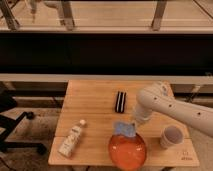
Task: Place the white sponge in the ceramic bowl
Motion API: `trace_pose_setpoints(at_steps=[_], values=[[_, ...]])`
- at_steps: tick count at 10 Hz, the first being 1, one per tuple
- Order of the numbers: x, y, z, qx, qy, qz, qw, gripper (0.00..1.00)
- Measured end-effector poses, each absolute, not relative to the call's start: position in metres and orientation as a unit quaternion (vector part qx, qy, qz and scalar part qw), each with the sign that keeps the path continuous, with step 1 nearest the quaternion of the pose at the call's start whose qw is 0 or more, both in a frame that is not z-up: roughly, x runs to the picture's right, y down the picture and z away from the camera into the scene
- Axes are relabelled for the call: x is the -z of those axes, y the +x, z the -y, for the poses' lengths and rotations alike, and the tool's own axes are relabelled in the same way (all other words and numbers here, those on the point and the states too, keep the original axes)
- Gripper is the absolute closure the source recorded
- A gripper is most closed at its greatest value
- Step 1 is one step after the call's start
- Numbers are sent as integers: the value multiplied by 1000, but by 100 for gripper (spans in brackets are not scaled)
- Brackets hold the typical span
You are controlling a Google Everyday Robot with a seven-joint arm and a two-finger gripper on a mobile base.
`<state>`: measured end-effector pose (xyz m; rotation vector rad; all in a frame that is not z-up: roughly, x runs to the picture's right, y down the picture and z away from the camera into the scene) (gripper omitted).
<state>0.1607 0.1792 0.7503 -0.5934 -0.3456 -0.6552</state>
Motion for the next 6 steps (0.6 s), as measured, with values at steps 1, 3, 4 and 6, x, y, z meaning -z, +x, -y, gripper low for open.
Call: trace_pose_setpoints(at_steps=[1, 3, 4, 6], values=[[-751, 162, -179, 315, -286, 166, 890, 99], [-751, 162, -176, 317, -286, 165, 889, 99], [-753, 160, -175, 319, -287, 166, 888, 99], [-754, 159, -175, 321, -288, 166, 887, 99]])
